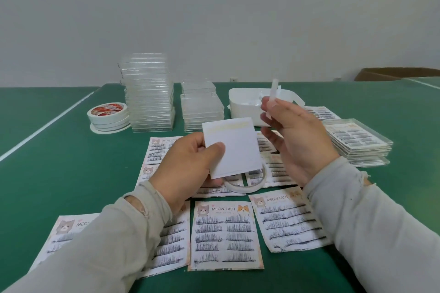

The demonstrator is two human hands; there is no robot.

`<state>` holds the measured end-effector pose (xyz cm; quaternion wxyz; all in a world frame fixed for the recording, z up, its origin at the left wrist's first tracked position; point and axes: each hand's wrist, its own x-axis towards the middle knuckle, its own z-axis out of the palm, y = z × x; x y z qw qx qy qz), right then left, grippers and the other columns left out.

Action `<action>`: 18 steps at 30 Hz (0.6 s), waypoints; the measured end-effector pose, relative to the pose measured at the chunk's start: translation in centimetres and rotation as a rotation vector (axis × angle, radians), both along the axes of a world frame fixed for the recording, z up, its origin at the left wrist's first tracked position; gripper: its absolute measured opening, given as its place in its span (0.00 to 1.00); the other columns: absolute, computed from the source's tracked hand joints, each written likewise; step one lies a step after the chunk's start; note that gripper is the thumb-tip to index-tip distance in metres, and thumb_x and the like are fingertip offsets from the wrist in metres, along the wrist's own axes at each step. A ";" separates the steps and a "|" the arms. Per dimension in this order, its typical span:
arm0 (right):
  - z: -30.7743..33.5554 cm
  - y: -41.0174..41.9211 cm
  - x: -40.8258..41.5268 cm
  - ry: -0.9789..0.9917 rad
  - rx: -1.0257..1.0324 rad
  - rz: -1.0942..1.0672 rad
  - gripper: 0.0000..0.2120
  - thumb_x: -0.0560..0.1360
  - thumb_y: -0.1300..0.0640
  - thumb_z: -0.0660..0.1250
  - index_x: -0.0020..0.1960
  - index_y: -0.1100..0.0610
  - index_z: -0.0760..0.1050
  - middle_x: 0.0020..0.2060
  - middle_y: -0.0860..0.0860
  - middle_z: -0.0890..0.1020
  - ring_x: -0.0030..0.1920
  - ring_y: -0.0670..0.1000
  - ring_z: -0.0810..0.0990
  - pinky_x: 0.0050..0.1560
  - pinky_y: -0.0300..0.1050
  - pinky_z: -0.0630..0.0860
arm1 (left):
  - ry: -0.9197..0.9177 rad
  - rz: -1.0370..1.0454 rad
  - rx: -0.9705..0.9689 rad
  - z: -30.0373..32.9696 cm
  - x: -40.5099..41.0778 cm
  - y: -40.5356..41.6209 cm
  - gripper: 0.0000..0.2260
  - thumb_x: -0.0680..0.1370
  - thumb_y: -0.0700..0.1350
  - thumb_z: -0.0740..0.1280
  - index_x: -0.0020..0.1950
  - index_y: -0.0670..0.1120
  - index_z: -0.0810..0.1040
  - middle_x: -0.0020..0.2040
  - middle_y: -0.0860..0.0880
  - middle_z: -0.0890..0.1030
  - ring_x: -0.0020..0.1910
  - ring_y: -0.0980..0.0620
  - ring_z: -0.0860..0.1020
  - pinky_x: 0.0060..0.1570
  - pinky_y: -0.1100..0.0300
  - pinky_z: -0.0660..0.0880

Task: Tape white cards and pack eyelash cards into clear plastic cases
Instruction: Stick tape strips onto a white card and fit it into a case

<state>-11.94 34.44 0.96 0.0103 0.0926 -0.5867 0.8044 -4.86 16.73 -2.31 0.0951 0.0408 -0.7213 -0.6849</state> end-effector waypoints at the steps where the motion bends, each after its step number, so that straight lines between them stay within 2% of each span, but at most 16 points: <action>1: 0.9 0.5 -1.1 0.006 0.031 -0.062 0.04 0.77 0.55 0.73 0.48 0.52 0.87 0.44 0.43 0.86 0.44 0.44 0.81 0.41 0.39 0.76 | 0.006 0.027 0.052 -0.1 -0.1 -0.1 0.06 0.82 0.43 0.66 0.54 0.50 0.82 0.48 0.50 0.87 0.41 0.52 0.86 0.35 0.55 0.82; 4: 3.5 1.4 -5.1 0.128 0.336 -0.213 0.04 0.76 0.55 0.75 0.49 0.54 0.86 0.33 0.41 0.82 0.34 0.42 0.76 0.35 0.35 0.73 | 0.056 0.088 0.113 -0.4 -0.8 -0.8 0.07 0.83 0.44 0.65 0.56 0.53 0.80 0.46 0.58 0.86 0.42 0.53 0.86 0.33 0.57 0.82; 6: 4.7 1.4 -7.7 0.207 0.614 -0.272 0.06 0.75 0.58 0.75 0.51 0.56 0.85 0.36 0.43 0.83 0.35 0.41 0.79 0.35 0.31 0.74 | 0.084 0.134 0.125 -0.5 -1.1 -1.1 0.07 0.83 0.44 0.65 0.57 0.54 0.80 0.47 0.59 0.86 0.44 0.53 0.86 0.34 0.56 0.82; 9: 5.4 0.4 -11.2 0.212 0.938 -0.305 0.06 0.73 0.59 0.76 0.48 0.56 0.81 0.41 0.51 0.83 0.42 0.51 0.81 0.42 0.39 0.76 | 0.101 0.191 0.138 -0.6 -1.5 -1.7 0.07 0.83 0.43 0.64 0.56 0.54 0.80 0.45 0.60 0.85 0.42 0.56 0.85 0.32 0.56 0.82; 11: 5.3 -1.0 -12.9 0.201 1.080 -0.282 0.05 0.74 0.58 0.75 0.46 0.58 0.81 0.40 0.52 0.83 0.41 0.52 0.80 0.44 0.43 0.75 | 0.104 0.219 0.136 -0.7 -1.7 -2.0 0.07 0.83 0.44 0.64 0.56 0.54 0.80 0.44 0.61 0.85 0.41 0.58 0.85 0.32 0.58 0.81; 15: 4.7 -3.0 -14.3 0.155 1.157 -0.220 0.11 0.78 0.54 0.70 0.45 0.63 0.83 0.37 0.53 0.84 0.38 0.52 0.79 0.51 0.47 0.81 | 0.096 0.249 0.142 -0.9 -1.8 -2.5 0.05 0.83 0.45 0.65 0.54 0.54 0.80 0.43 0.61 0.85 0.39 0.54 0.85 0.32 0.59 0.81; 17: 4.8 -2.6 -14.3 0.132 1.062 -0.243 0.13 0.80 0.55 0.68 0.47 0.64 0.84 0.37 0.53 0.84 0.35 0.51 0.80 0.52 0.50 0.82 | 0.097 0.259 0.141 -0.9 -1.7 -2.5 0.05 0.83 0.45 0.65 0.53 0.54 0.80 0.43 0.61 0.85 0.38 0.54 0.85 0.33 0.59 0.81; 18: 4.9 -2.2 -14.0 0.123 0.993 -0.258 0.12 0.80 0.55 0.68 0.46 0.63 0.83 0.37 0.53 0.84 0.33 0.50 0.80 0.49 0.48 0.83 | 0.098 0.262 0.140 -0.8 -1.7 -2.5 0.05 0.83 0.45 0.65 0.53 0.54 0.80 0.43 0.61 0.85 0.39 0.55 0.85 0.33 0.59 0.82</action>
